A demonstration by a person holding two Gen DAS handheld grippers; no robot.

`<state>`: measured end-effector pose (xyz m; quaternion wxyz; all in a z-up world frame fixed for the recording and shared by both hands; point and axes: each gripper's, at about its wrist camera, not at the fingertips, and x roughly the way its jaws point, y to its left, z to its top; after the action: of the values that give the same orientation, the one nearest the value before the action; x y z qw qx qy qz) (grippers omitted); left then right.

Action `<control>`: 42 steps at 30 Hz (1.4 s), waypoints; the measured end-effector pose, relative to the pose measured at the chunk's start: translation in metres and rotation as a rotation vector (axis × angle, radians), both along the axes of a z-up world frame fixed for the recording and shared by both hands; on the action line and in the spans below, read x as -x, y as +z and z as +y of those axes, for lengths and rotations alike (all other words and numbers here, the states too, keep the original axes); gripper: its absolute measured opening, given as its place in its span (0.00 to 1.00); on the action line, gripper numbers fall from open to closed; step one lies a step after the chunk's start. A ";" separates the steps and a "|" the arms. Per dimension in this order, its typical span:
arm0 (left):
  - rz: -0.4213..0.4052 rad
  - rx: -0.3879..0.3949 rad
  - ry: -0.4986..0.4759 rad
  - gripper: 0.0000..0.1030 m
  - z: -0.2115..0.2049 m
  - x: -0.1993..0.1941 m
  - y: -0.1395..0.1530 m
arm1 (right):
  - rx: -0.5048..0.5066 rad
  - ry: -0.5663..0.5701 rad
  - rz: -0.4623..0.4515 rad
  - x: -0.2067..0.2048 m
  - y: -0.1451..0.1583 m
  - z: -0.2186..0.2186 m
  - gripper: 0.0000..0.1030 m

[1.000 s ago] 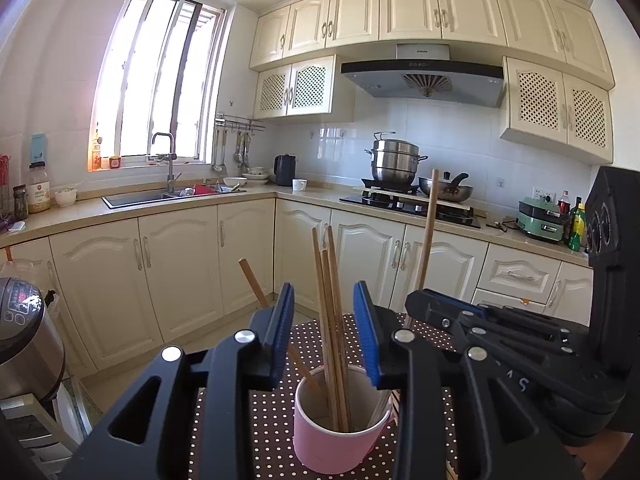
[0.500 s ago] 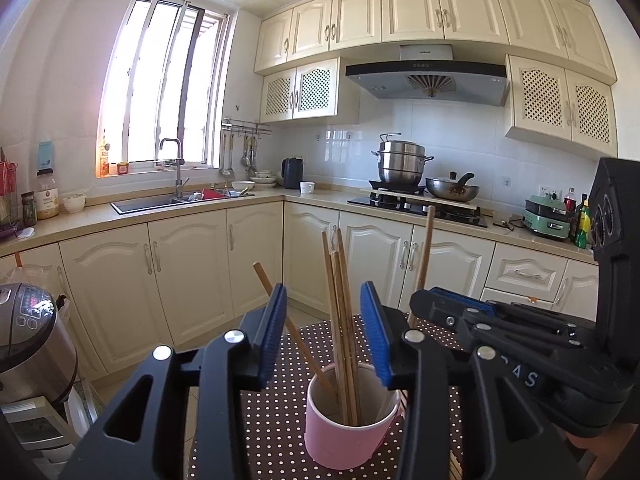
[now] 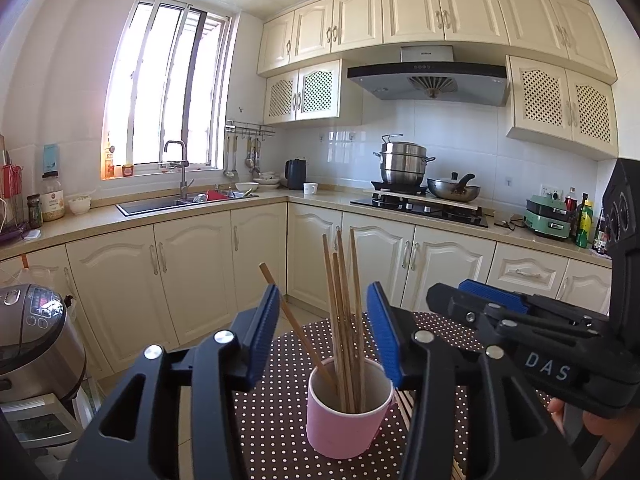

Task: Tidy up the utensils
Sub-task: 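Move both open tools down to the chopstick pile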

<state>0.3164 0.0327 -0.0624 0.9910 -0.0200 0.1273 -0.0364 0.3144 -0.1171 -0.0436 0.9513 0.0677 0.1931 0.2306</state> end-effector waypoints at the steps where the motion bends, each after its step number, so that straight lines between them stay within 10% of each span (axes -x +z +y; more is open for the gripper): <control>1: 0.002 -0.003 0.000 0.45 -0.001 0.002 0.000 | 0.000 -0.002 0.003 0.003 0.001 -0.003 0.40; 16: 0.233 -0.091 -0.074 0.52 -0.044 0.013 -0.040 | 0.078 -0.045 0.168 0.027 -0.035 -0.044 0.42; 31: 0.773 -0.098 -0.153 0.52 -0.088 -0.036 -0.142 | 0.128 -0.064 0.516 0.014 -0.118 -0.085 0.52; 42: 0.853 -0.090 -0.127 0.52 -0.099 -0.065 -0.168 | 0.099 -0.047 0.548 0.007 -0.136 -0.090 0.56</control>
<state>0.3815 -0.0659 -0.2301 0.8453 0.0179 0.5279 -0.0803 0.3078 -0.2075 -0.1800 0.8709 0.0854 0.4525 0.1717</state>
